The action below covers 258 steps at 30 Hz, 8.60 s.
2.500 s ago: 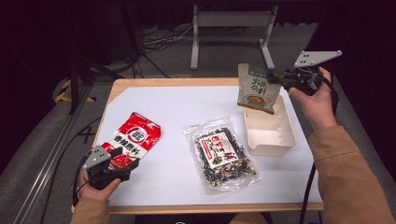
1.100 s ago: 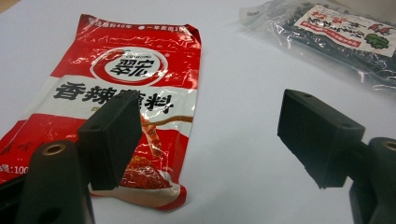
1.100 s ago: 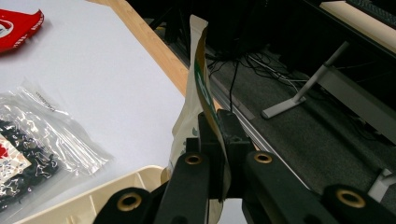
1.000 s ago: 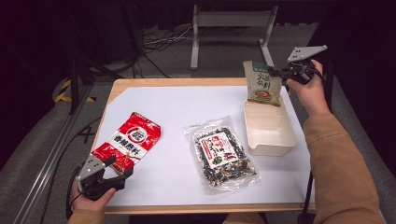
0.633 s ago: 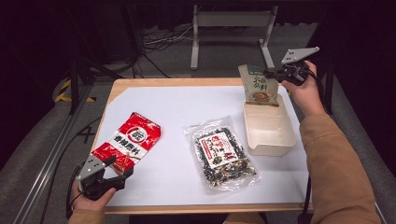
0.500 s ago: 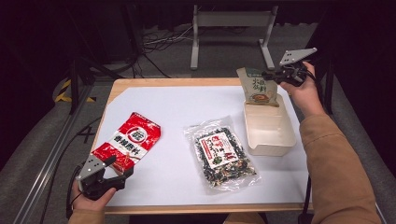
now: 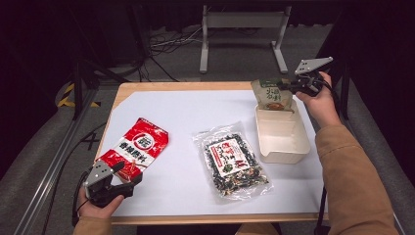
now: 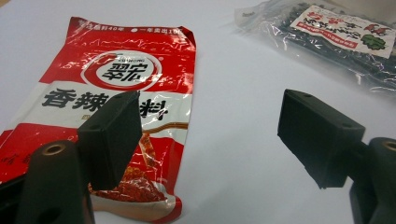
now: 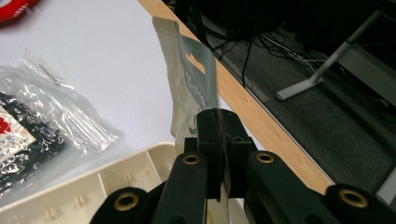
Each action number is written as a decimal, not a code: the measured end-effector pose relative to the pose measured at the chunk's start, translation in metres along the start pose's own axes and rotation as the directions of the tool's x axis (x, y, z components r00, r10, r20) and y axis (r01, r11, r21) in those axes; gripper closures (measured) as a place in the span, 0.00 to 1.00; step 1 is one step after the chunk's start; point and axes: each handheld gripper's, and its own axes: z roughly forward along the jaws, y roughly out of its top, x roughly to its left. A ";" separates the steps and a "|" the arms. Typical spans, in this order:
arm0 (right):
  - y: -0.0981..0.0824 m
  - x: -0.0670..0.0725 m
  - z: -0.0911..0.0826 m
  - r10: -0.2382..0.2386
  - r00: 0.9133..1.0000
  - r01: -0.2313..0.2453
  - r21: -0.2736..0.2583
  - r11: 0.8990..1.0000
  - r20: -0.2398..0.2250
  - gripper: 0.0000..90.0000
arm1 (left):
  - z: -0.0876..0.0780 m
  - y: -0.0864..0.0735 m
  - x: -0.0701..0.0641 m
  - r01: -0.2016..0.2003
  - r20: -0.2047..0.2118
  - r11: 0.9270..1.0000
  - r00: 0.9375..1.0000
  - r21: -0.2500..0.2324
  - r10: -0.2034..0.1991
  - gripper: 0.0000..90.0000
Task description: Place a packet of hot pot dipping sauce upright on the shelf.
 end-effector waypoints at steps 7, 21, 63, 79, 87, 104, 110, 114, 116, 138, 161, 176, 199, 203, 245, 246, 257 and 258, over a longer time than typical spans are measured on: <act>-0.014 -0.001 -0.002 0.062 0.998 -0.063 0.016 0.998 0.032 0.97 | 0.003 0.002 0.000 -0.009 0.008 1.000 1.000 0.003 0.008 0.25; -0.032 -0.002 -0.002 0.155 0.984 -0.159 0.044 0.986 0.091 0.95 | 0.004 0.004 -0.001 -0.011 0.012 1.000 1.000 0.002 0.011 0.25; 0.001 0.073 -0.077 0.215 0.967 -0.183 -0.217 0.959 0.134 0.39 | 0.016 0.014 -0.002 -0.032 0.047 0.999 0.998 0.001 0.032 0.25; -0.010 0.126 -0.085 0.215 0.976 -0.203 -0.230 0.952 0.028 0.37 | 0.013 0.016 0.000 -0.038 0.030 0.999 0.999 -0.005 0.038 0.27; -0.023 0.151 -0.078 0.215 0.976 -0.219 -0.217 0.951 -0.040 0.41 | 0.005 0.023 0.001 -0.044 0.053 0.999 0.998 -0.009 0.045 0.28; -0.051 0.186 -0.060 0.224 0.968 -0.242 -0.186 0.952 -0.113 0.50 | 0.003 0.036 0.002 -0.062 0.089 0.997 0.994 0.039 0.058 0.25; -0.055 0.192 -0.055 0.212 0.970 -0.230 -0.158 0.960 -0.120 0.51 | 0.002 0.040 0.003 -0.086 0.071 0.994 0.994 0.072 0.081 0.26; -0.055 0.196 -0.053 0.201 0.972 -0.218 -0.147 0.965 -0.121 0.49 | -0.002 0.045 0.005 -0.111 0.057 0.990 0.993 0.082 0.107 0.25; -0.056 0.197 -0.051 0.201 0.972 -0.218 -0.143 0.965 -0.123 0.49 | -0.002 0.047 0.006 -0.114 0.056 0.990 0.992 0.085 0.110 0.25; -0.056 0.203 -0.042 0.194 0.971 -0.213 -0.130 0.969 -0.140 0.45 | 0.016 0.068 0.053 -0.011 -0.029 0.983 0.999 0.185 0.017 0.24; -0.055 0.213 -0.029 0.181 0.966 -0.202 -0.102 0.974 -0.185 0.44 | 0.037 0.040 0.107 0.186 -0.209 0.938 0.970 0.292 -0.127 0.27; -0.058 0.214 -0.025 0.187 0.963 -0.206 -0.083 0.975 -0.192 0.41 | 0.050 0.020 0.124 0.267 -0.225 0.899 0.954 0.347 -0.197 0.27; -0.058 0.214 -0.022 0.181 0.964 -0.200 -0.084 0.976 -0.192 0.39 | 0.054 0.024 0.108 0.240 -0.186 0.889 0.966 0.390 -0.179 0.54; -0.059 0.214 -0.022 0.179 0.965 -0.197 -0.083 0.977 -0.191 0.39 | 0.054 0.027 0.101 0.210 -0.201 0.892 0.970 0.400 -0.137 0.64; -0.052 0.226 -0.019 0.205 0.954 -0.235 -0.121 0.964 -0.219 0.49 | 0.033 0.070 0.039 0.063 -0.018 0.967 0.998 0.249 -0.060 0.89; -0.052 0.227 -0.018 0.205 0.955 -0.235 -0.122 0.964 -0.215 0.49 | 0.033 0.072 0.036 0.065 -0.012 0.967 0.998 0.246 -0.064 0.89; -0.044 0.232 -0.015 0.242 0.946 -0.269 -0.107 0.957 -0.214 0.49 | 0.041 0.096 -0.001 -0.011 0.057 0.978 0.998 0.208 -0.001 0.89; -0.044 0.232 -0.015 0.242 0.946 -0.269 -0.107 0.957 -0.214 0.49 | 0.041 0.096 -0.001 -0.011 0.057 0.978 0.998 0.208 -0.001 0.89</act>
